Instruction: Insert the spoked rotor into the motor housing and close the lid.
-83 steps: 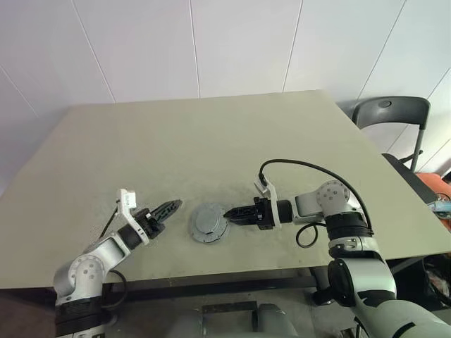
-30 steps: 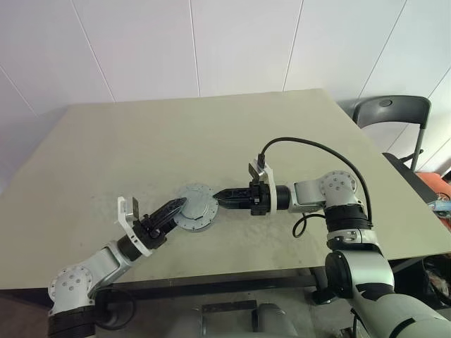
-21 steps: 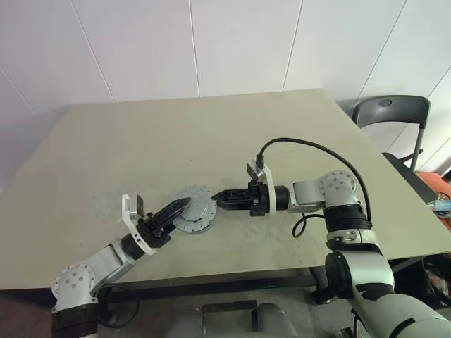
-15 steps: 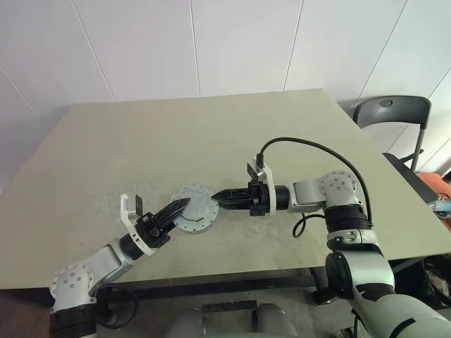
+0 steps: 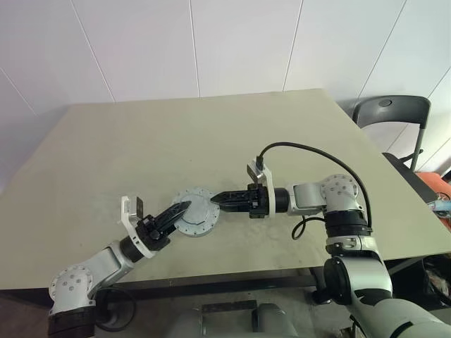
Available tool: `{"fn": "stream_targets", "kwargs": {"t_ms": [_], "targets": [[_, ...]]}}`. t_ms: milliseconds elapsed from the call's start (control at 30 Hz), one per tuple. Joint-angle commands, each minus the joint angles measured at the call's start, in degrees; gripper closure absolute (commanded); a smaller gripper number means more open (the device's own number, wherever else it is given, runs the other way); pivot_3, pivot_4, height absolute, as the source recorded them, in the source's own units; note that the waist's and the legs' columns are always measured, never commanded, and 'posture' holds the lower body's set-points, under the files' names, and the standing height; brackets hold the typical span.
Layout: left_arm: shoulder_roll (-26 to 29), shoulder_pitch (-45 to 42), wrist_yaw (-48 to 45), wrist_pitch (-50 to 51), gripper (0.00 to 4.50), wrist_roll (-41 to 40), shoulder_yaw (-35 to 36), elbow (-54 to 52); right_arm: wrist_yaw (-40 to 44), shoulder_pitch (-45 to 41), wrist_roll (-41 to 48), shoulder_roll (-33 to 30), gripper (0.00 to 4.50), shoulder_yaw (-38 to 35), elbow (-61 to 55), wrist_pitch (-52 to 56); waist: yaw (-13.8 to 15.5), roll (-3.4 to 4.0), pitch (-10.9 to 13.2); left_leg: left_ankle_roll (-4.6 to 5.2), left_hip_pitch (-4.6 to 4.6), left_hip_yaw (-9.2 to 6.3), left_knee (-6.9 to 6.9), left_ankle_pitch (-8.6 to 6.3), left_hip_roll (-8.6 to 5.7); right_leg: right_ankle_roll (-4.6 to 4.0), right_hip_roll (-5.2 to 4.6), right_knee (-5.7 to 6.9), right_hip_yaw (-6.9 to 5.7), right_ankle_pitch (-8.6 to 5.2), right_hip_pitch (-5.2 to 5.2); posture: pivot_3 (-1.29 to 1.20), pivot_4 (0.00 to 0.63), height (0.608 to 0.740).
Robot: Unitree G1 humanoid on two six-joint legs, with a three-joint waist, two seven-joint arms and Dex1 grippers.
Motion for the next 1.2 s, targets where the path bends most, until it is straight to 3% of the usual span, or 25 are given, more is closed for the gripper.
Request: {"fn": "stream_targets", "kwargs": {"t_ms": [33,133,167,333,500,700,867,967,1200], "targets": [[0.6,-0.7,-0.6,-0.7,2.22,-1.6,0.1,-2.3,1.4,-0.7,0.6,0.4,1.11,-1.3,-1.6,0.4,0.0,0.00,0.0,0.00,0.00,0.00,0.00,0.00,0.00,0.00,0.00,0.00,0.00,0.00,0.00,0.00,0.000,0.740],[0.9,-0.5,-0.4,-0.8,2.22,-2.1,0.1,-2.4,2.5,-0.4,0.5,-0.4,0.09,-0.6,-1.9,0.4,0.0,0.00,0.0,0.00,0.00,0.00,-0.01,0.00,0.00,-0.02,0.00,0.00,0.00,0.01,-0.01,0.00,0.000,0.740],[1.0,-0.4,-0.3,-0.9,2.22,-2.2,0.3,-2.5,2.3,-0.3,-0.5,-0.6,0.04,-0.6,-1.9,0.4,0.0,0.00,0.0,0.00,-0.01,0.00,-0.02,0.00,0.00,-0.02,0.00,0.00,0.00,0.01,-0.01,0.00,0.000,0.740],[1.3,0.3,0.6,-3.4,2.22,-4.7,3.7,-2.5,4.7,0.4,-7.7,-4.6,0.00,3.3,-3.1,-3.7,0.0,0.00,0.0,0.00,-0.03,0.00,-0.02,0.00,0.00,-0.01,0.00,-0.03,0.00,0.00,-0.03,0.00,0.000,0.740],[-1.3,-1.4,5.8,-11.5,2.22,-5.4,8.7,-1.5,13.7,-1.4,-14.1,-9.8,0.00,10.3,-9.5,-12.1,0.0,0.00,0.0,-0.02,-0.04,0.03,-0.02,-0.01,0.01,0.05,-0.01,-0.05,0.00,-0.04,-0.07,0.00,0.000,0.740],[-6.8,-8.3,24.4,-24.7,2.22,-4.3,13.6,3.0,30.7,-0.1,-32.1,-16.3,0.00,24.3,-17.7,-41.6,0.2,-0.26,0.1,-0.03,-0.06,0.03,0.00,-0.01,0.01,0.11,-0.02,-0.14,0.00,-0.04,0.00,0.00,0.000,0.740],[-9.5,-16.1,36.5,-38.2,2.22,4.0,17.3,8.9,39.3,1.3,-41.8,-16.6,0.00,28.4,-17.4,-60.4,0.2,-0.51,0.2,-0.09,-0.05,0.04,0.01,-0.02,0.01,0.27,-0.02,-0.19,0.01,0.07,0.03,0.00,0.000,0.740],[-9.9,-18.3,40.0,-38.8,2.22,4.7,17.5,10.3,41.6,2.1,-45.4,-16.5,0.00,29.3,-16.8,-66.3,0.4,-0.79,0.3,-0.14,-0.07,0.03,0.02,-0.04,0.00,0.29,-0.02,-0.19,0.02,0.23,0.03,0.00,0.000,0.740],[-12.0,-19.3,43.6,-40.4,2.22,4.3,18.6,9.6,42.6,3.1,-48.4,-15.8,0.00,28.4,-15.7,-67.6,1.9,-0.86,0.3,-0.20,-0.06,0.02,0.11,-0.08,-0.01,0.20,-0.02,-0.15,0.02,0.28,0.06,0.00,0.000,0.740]]}}
